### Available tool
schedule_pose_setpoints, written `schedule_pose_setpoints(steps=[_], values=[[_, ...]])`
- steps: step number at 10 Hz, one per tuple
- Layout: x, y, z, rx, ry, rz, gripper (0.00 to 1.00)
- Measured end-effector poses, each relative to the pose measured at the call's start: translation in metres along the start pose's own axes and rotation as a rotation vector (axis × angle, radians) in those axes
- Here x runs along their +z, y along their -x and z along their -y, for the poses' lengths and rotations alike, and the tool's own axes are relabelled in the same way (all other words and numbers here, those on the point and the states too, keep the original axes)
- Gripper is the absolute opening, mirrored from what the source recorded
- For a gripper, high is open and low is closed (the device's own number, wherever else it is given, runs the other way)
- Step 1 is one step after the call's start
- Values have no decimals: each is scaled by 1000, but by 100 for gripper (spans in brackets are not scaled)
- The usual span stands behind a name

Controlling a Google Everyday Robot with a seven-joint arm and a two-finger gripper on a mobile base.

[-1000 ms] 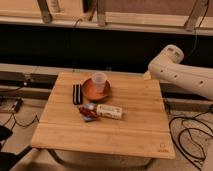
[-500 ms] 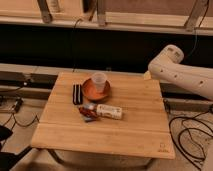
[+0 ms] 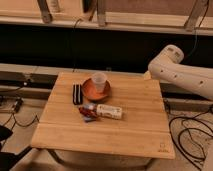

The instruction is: Drag the pepper across the table

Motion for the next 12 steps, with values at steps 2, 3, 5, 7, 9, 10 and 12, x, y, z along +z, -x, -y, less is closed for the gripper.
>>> schedule_pose_setpoints(steps=[2,3,5,7,9,10,12], values=[[-18,14,-40,-104,55,62,80],[-27,18,-64,-155,87,89,80],[-47,15,-120,-284,169,139,80],[-62,5,-182,-401,263,164,80],[-78,-20,-244,-537,363,170,80],[-87,-34,-273,-605,410,172,80],[-105,-64,-321,-715,495,161,80]])
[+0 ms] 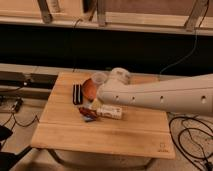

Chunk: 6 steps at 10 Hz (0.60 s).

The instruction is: Drag the pepper across the table

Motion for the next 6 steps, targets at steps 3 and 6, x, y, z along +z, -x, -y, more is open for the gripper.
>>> schedule_pose_setpoints(steps=[3,6], values=[[1,-2,-5,-10,9,-4,80],[-1,-5,-1,0,6,-2,80]])
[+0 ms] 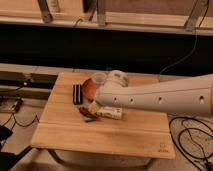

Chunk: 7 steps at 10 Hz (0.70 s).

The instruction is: Drag the pepper across the table

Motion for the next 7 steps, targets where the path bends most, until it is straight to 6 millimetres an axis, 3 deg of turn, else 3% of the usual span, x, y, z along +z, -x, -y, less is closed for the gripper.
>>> schedule_pose_setpoints(steps=[1,6,7], values=[[1,1,-2,-10,7,4,80],[52,53,-105,-234,212,23,80],[58,56,-114,-251,234,21,80]])
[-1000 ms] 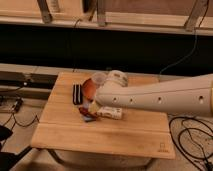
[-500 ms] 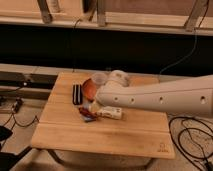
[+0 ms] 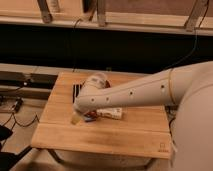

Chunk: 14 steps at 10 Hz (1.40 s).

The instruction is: Drag the pepper across the table

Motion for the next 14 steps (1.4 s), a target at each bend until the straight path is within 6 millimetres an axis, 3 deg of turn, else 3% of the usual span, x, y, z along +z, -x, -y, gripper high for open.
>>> schedule_pose_setpoints(steps=[3,6,9,14], values=[[39,8,-15,-69,90,-43,80],[65,-3,11,-58,113,-95,80],[65,-13,41,-22,93,-98,80],[68,-14,39,-18,100,-101,80]])
